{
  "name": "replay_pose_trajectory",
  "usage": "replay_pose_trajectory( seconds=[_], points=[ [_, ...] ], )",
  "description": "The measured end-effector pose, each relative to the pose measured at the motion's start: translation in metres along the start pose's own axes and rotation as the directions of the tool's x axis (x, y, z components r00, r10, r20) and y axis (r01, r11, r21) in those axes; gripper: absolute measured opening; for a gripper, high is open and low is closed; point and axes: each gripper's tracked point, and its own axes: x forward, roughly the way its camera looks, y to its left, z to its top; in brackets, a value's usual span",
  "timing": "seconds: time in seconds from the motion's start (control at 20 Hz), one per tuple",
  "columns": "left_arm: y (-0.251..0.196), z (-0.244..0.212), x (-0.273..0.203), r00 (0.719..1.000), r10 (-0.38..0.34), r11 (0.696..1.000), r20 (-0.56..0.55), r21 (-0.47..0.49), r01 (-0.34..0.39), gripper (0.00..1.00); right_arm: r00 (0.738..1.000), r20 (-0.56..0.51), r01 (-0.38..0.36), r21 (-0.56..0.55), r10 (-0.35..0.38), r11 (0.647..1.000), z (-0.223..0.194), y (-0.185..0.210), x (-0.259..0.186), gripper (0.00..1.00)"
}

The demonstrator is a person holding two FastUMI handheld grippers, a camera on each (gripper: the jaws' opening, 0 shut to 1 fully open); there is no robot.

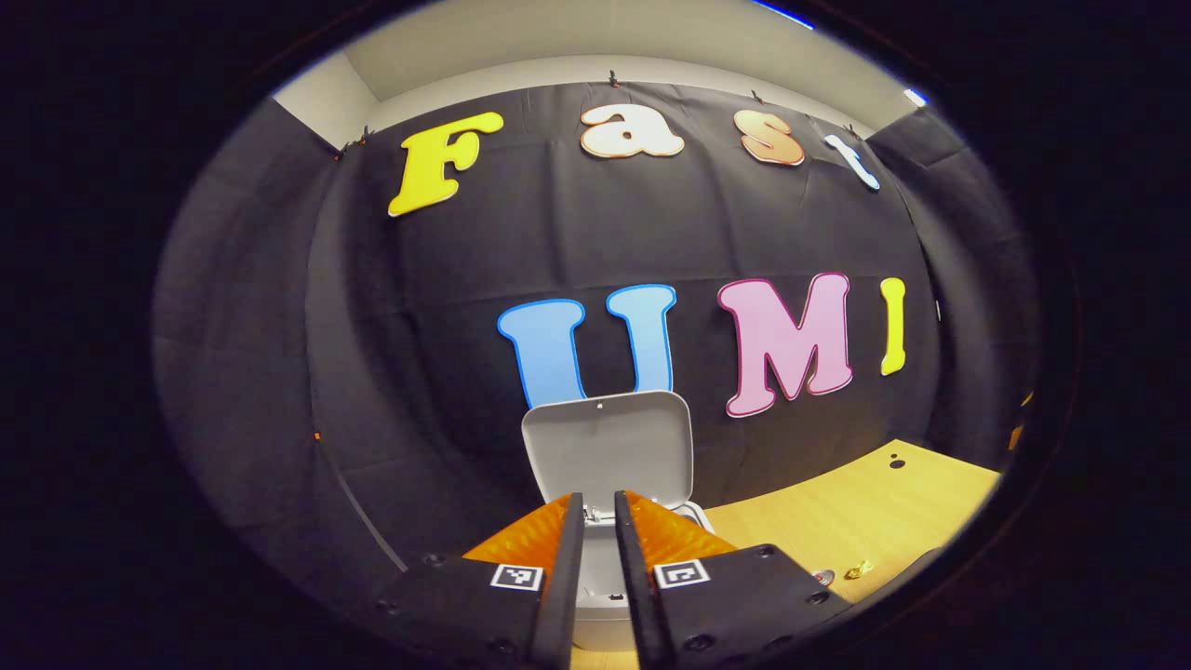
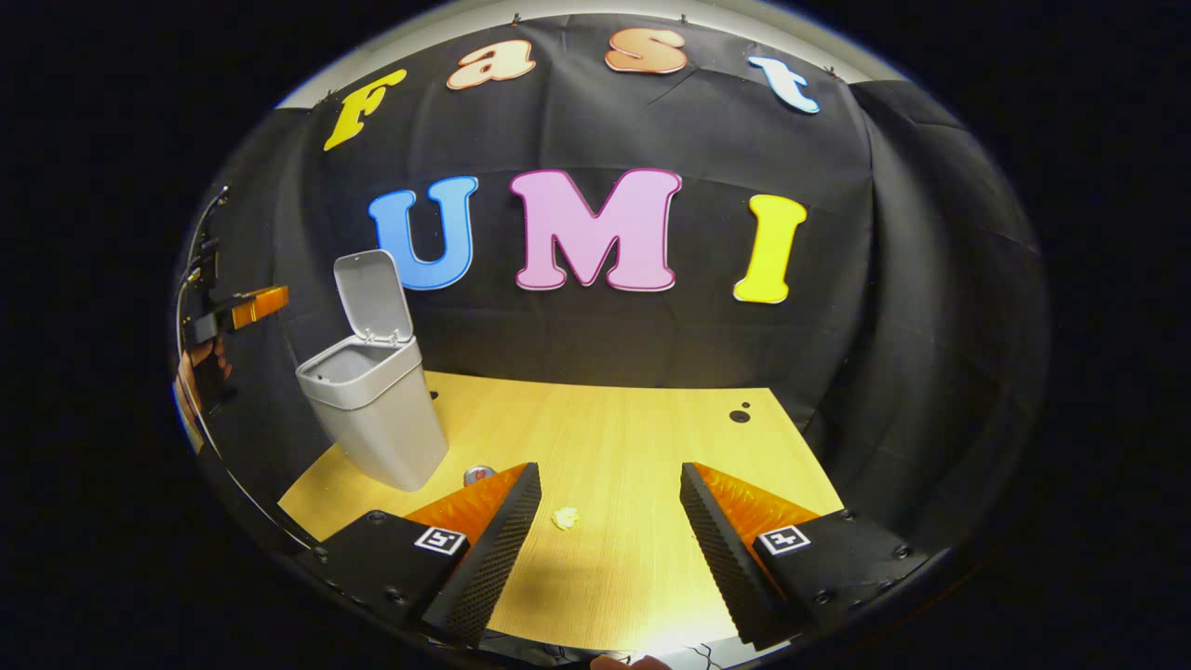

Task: Press the lid of the desktop garbage bin to open it, pick up the crumpled paper on the desktop and throw it into the bin, then pick up the pop can on the desktop and drop it into the bin, and finally close the garbage bin lid.

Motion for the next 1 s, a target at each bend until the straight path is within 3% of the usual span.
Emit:
replay_pose_trajectory(
  seconds=[0.15, 0.2, 0.5, 0.65, 0.8, 1.0],
  points=[
    [-0.014, 0.003, -0.037, 1.0, 0.002, 0.999, 0.013, -0.045, -0.001, 0.89, 0.996, -0.038, -0.076, -0.008, 0.075, 0.997, -0.013, 0.018, 0.025, 0.97],
    [-0.017, 0.003, -0.052, 1.0, 0.018, 0.999, 0.018, -0.051, -0.017, 0.92, 0.993, -0.058, -0.1, -0.015, 0.099, 0.995, -0.02, 0.024, 0.035, 0.97],
    [-0.022, -0.005, -0.115, 0.989, 0.143, 0.986, -0.032, -0.083, -0.145, 0.95, 0.945, -0.247, -0.231, -0.035, 0.215, 0.972, -0.083, 0.045, 0.116, 0.97],
    [-0.028, -0.03, -0.134, 0.973, 0.201, 0.972, -0.117, -0.102, -0.213, 0.95, 0.878, -0.394, -0.284, 0.026, 0.27, 0.959, -0.133, 0.052, 0.162, 0.98],
    [-0.028, -0.047, -0.148, 0.939, 0.276, 0.949, -0.205, -0.095, -0.3, 0.96, 0.82, -0.505, -0.275, 0.065, 0.269, 0.959, -0.186, 0.049, 0.208, 0.97],
    [-0.031, -0.061, -0.163, 0.896, 0.35, 0.924, -0.274, -0.056, -0.378, 0.96, 0.748, -0.602, -0.296, 0.073, 0.279, 0.952, -0.233, 0.058, 0.235, 0.97]
  ],
)
